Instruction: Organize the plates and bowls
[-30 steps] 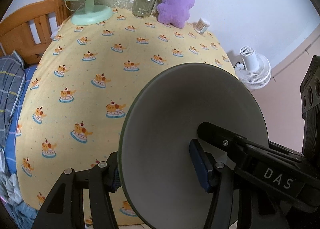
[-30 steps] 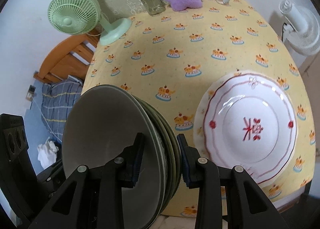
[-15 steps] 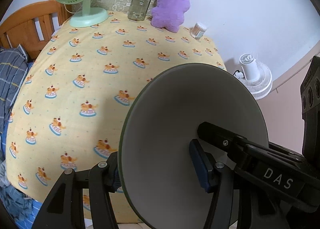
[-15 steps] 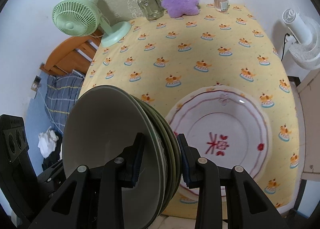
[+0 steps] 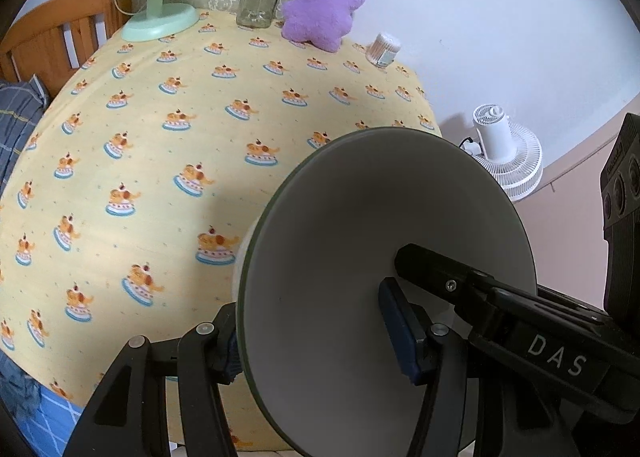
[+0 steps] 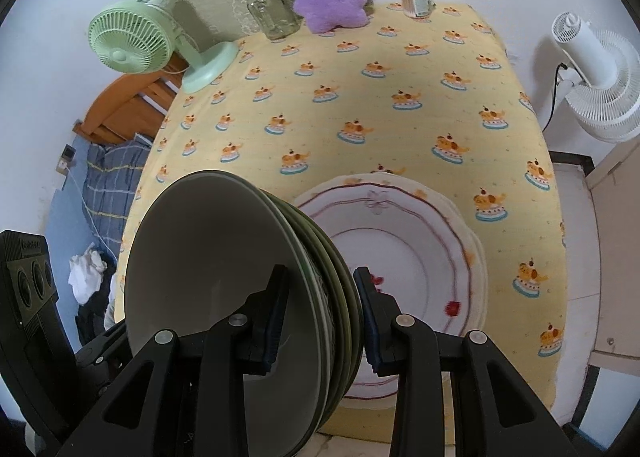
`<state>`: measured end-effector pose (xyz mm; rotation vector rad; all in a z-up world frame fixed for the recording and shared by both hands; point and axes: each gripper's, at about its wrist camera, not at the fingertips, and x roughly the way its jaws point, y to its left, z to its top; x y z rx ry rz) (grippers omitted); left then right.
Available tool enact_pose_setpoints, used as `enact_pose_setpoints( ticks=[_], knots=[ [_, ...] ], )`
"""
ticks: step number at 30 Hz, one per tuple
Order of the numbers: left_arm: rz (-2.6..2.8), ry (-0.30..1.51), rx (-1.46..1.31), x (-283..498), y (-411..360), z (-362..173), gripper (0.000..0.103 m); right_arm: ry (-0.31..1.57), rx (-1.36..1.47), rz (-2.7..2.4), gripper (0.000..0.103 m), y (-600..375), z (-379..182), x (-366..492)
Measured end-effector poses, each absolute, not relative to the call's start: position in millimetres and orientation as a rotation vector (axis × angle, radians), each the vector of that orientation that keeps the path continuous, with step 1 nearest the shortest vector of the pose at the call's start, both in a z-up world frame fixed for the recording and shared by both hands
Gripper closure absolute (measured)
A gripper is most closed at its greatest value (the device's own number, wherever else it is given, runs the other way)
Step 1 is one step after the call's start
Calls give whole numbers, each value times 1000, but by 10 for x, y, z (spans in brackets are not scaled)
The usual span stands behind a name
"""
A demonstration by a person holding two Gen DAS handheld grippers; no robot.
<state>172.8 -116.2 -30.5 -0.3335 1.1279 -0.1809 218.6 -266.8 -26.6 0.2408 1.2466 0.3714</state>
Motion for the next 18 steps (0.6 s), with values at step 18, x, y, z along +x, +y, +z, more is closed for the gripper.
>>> enact_pose_setpoints(
  ticks=[18],
  knots=[
    [-147, 1220, -361, 1868, -1448, -675, 45, 1344, 254, 379, 65, -2967, -717, 2359]
  ],
)
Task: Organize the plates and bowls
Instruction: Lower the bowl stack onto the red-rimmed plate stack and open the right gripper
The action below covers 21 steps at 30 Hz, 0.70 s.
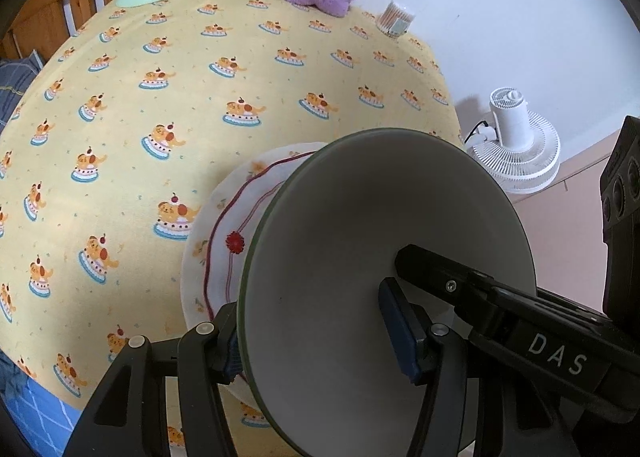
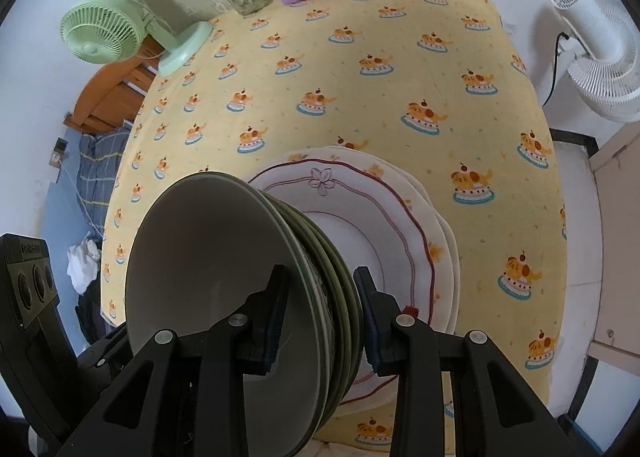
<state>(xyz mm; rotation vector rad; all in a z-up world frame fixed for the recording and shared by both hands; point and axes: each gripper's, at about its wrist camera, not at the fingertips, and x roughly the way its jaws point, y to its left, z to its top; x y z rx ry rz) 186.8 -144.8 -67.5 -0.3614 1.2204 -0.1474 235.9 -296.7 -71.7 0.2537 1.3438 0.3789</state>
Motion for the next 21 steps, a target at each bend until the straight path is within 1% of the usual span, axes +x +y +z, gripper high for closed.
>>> enact_pose_setpoints(
  ticks=[10, 21],
  knots=[
    [-187, 1224, -362, 2025, -1516, -714, 45, 1344, 240, 342, 66, -3029, -745, 2493],
    [-186, 1224, -369, 2010, -1544, -718, 45, 1325, 222, 342, 65, -3069, -734, 2480]
  ],
)
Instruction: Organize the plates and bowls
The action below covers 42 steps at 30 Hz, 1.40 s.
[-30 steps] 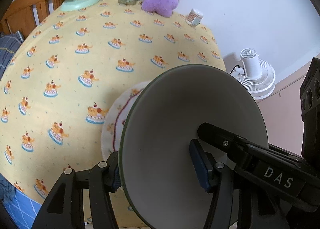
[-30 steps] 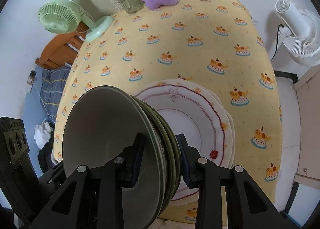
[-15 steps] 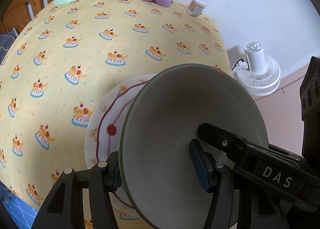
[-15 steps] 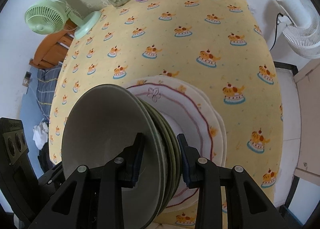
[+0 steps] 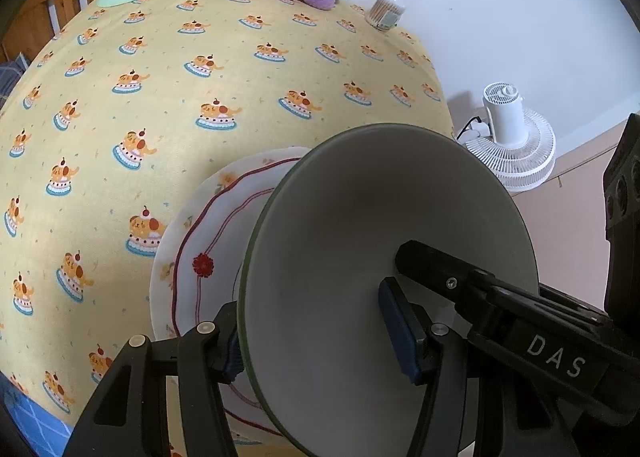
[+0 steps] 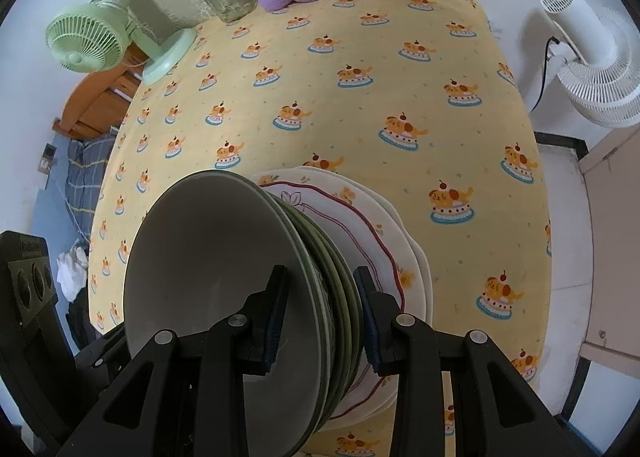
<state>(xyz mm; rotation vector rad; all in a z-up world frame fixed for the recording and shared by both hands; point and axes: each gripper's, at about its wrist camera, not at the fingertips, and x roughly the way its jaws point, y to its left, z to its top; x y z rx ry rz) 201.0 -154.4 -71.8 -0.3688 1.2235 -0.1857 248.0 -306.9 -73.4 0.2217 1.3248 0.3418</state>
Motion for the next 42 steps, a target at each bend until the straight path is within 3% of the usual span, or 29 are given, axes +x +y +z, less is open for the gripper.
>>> enact_pose_setpoints(
  ticks=[10, 14, 22, 26, 30, 37, 42],
  knots=[
    [-106, 1090, -237, 1805, -1583, -394, 42, 1236, 165, 321, 64, -3092, -507, 2323],
    [-118, 1005, -188, 1707, -1541, -139, 29, 1165, 173, 295, 57, -3116, -276, 2232],
    [-221, 834, -120, 1571, -1333, 236, 21, 984, 143, 169, 44, -2981, 189, 1949],
    [-199, 738, -58, 1432, -1086, 409, 6, 890, 179, 99, 32, -2815, 363, 1733],
    [-184, 684, -34, 1316, -712, 464, 1, 804, 194, 28, 27, -2579, 458, 1523],
    [-156, 604, 32, 1080, -225, 383, 0, 706, 201, -58, 16, -2188, 458, 1198],
    [-121, 598, 52, 918, -13, 233, 0, 682, 167, -54, 15, -1966, 356, 1001]
  ],
)
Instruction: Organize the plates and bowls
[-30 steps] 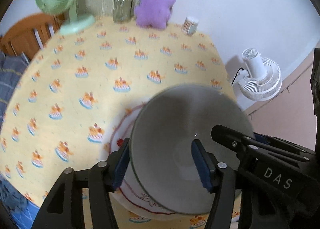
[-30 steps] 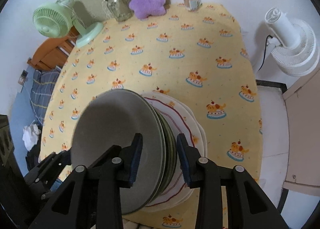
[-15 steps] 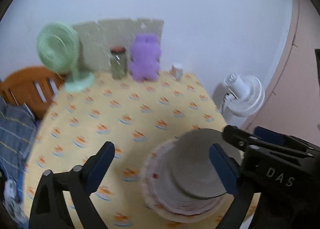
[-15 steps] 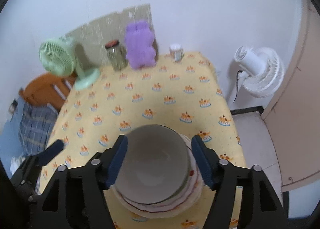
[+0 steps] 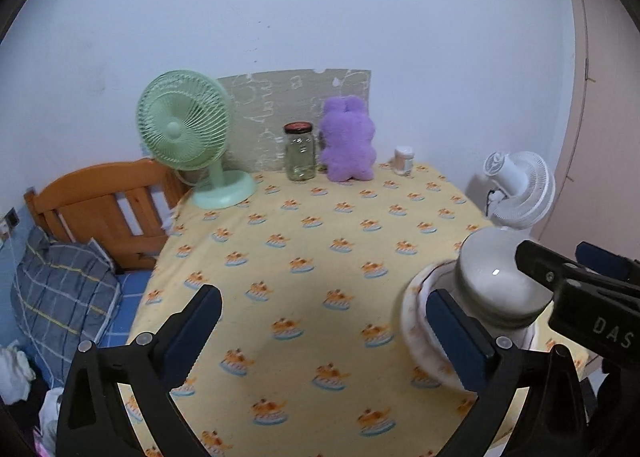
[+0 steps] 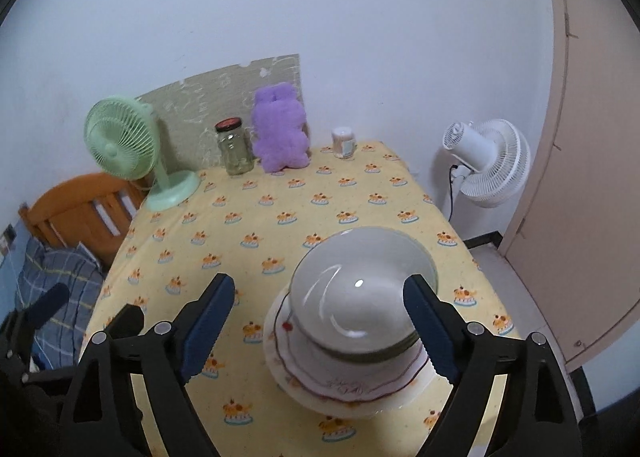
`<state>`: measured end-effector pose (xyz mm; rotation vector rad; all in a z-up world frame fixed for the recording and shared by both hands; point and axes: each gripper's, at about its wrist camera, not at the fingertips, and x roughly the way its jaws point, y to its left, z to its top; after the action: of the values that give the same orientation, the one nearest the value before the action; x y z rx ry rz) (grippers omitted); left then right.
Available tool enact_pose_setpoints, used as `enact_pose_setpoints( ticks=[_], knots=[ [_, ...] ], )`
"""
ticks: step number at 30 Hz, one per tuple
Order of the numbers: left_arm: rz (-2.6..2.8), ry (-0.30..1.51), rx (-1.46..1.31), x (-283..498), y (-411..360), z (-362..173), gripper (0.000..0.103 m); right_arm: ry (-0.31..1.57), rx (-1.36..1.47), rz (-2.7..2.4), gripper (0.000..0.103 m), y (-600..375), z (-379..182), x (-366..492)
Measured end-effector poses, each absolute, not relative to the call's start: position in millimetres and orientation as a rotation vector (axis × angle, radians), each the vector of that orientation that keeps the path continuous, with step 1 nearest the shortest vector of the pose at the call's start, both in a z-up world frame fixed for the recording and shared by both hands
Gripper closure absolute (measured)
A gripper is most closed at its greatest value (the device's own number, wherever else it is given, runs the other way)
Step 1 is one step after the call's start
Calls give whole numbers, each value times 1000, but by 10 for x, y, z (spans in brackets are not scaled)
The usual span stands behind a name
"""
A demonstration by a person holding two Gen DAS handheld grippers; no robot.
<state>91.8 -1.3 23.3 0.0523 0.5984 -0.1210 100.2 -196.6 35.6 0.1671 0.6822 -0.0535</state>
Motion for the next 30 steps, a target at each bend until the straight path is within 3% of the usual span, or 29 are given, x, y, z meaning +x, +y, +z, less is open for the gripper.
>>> enact_pose_setpoints(
  ticks=[16, 30],
  knots=[
    [22, 600, -11, 343, 196, -361, 0, 646, 77, 32, 15, -1770, -294, 462],
    [24, 572, -7, 62, 46, -359, 0, 642, 105, 50, 15, -1909, -341, 153]
  ],
)
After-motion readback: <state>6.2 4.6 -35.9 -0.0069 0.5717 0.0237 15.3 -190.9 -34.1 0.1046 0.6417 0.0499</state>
